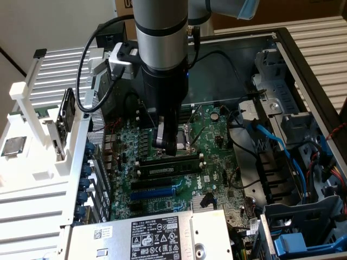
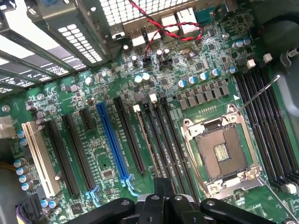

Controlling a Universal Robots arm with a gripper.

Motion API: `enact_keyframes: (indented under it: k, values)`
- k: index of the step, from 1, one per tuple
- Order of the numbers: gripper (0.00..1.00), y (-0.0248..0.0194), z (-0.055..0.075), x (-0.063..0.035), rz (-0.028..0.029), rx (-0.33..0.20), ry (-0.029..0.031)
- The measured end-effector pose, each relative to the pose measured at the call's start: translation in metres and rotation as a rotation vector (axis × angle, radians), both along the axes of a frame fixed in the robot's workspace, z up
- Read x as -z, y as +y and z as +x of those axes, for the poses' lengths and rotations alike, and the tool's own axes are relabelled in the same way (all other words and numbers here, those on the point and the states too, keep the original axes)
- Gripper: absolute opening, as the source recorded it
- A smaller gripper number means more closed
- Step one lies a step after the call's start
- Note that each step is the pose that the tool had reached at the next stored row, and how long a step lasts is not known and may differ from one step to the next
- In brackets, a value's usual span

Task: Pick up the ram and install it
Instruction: 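Press down the ram until it locks into place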

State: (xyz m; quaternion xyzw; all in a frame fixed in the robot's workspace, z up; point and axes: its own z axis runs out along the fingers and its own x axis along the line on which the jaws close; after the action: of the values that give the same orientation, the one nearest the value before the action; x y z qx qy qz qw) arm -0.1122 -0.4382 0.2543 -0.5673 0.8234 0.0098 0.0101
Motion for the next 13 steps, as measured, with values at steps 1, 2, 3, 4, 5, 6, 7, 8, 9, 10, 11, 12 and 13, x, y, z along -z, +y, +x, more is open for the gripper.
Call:
enact_keyframes:
  k: [1, 2, 3, 4, 5, 6, 7, 8, 9, 10, 11, 12, 13]
  values:
    - [0.11, 0.0000, 0.0000, 0.0000, 0.0000, 0.013, 0.0002]
    - [0.11, 0.0000, 0.0000, 0.0000, 0.0001, 0.026, 0.0004]
    - [0.11, 0.0000, 0.0000, 0.0000, 0.0000, 0.039, 0.0006]
    - [0.11, 0.0000, 0.0000, 0.0000, 0.0000, 0.053, 0.0009]
    - [0.11, 0.0000, 0.0000, 0.0000, 0.0000, 0.066, 0.0011]
    - [0.11, 0.0000, 0.0000, 0.0000, -0.0001, 0.080, 0.0014]
    - [0.11, 0.0000, 0.0000, 0.0000, -0.0001, 0.094, 0.0015]
    - [0.11, 0.0000, 0.0000, 0.0000, 0.0000, 0.107, 0.0016]
    - [0.11, 0.0000, 0.0000, 0.0000, 0.0000, 0.121, 0.0016]
    - [0.11, 0.0000, 0.0000, 0.0000, 0.0000, 0.135, 0.0017]
    - [0.11, 0.0000, 0.0000, 0.0000, 0.0000, 0.149, 0.0017]
    - [0.11, 0.0000, 0.0000, 0.0000, 0.0000, 0.163, 0.0017]
    - [0.11, 0.0000, 0.0000, 0.0000, 0.0001, 0.178, 0.0017]
